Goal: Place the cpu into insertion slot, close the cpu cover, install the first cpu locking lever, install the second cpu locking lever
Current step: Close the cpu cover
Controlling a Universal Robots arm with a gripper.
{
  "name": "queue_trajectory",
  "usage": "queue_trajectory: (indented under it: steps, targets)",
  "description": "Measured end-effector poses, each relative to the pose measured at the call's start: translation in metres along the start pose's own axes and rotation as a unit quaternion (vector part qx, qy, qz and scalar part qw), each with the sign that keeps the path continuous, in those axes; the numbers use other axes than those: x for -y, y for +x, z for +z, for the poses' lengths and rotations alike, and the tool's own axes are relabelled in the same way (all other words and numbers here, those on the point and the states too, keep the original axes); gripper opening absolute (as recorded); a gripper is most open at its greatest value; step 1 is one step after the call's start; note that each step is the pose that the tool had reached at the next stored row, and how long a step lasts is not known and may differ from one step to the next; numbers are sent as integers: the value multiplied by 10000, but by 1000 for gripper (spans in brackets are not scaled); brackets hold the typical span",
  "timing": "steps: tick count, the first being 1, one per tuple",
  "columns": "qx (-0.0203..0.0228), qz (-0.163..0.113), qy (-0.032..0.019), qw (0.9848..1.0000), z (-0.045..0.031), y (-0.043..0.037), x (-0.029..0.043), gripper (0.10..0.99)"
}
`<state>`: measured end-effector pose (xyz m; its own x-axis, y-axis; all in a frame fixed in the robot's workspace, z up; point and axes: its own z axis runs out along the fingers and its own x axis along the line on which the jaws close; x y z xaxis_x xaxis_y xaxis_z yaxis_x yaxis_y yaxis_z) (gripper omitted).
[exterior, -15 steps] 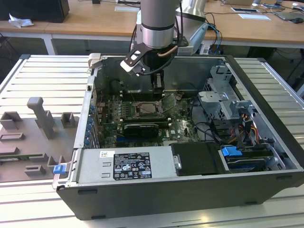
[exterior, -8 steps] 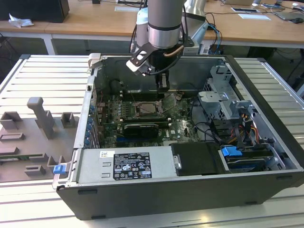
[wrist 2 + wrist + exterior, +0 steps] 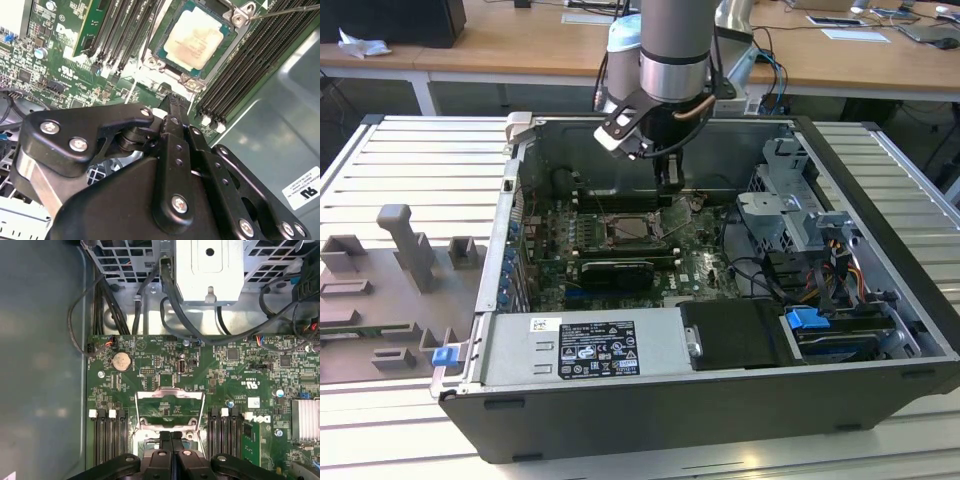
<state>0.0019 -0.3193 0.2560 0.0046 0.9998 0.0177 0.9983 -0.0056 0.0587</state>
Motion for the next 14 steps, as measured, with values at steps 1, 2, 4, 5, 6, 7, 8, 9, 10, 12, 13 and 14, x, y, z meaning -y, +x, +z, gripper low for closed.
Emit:
queue_trajectory:
  steps: [1,2,4,5,6,7,8,9,10,12,13,14]
  targets:
    - [1,0,4,10000,-4,0,-6,106]
    - [0,0,9,10000,-7,0,-14,106]
    - [-1,0,30,10000,-7,0,-62,106]
    - [1,1,42,10000,-6,0,-106,106]
    - [0,0,52,10000,-3,0,-145,106]
    - [0,1,58,10000,-2,0,-166,106]
    - [-1,2,64,10000,0,1,-185,106]
    - [0,2,74,10000,2,1,-217,106]
    - [0,1,80,10000,3,1,-239,106]
    - [2,1,85,10000,4,1,-269,106]
    - [1,2,89,10000,6,1,-290,106]
    - [1,1,92,10000,8,1,-315,106]
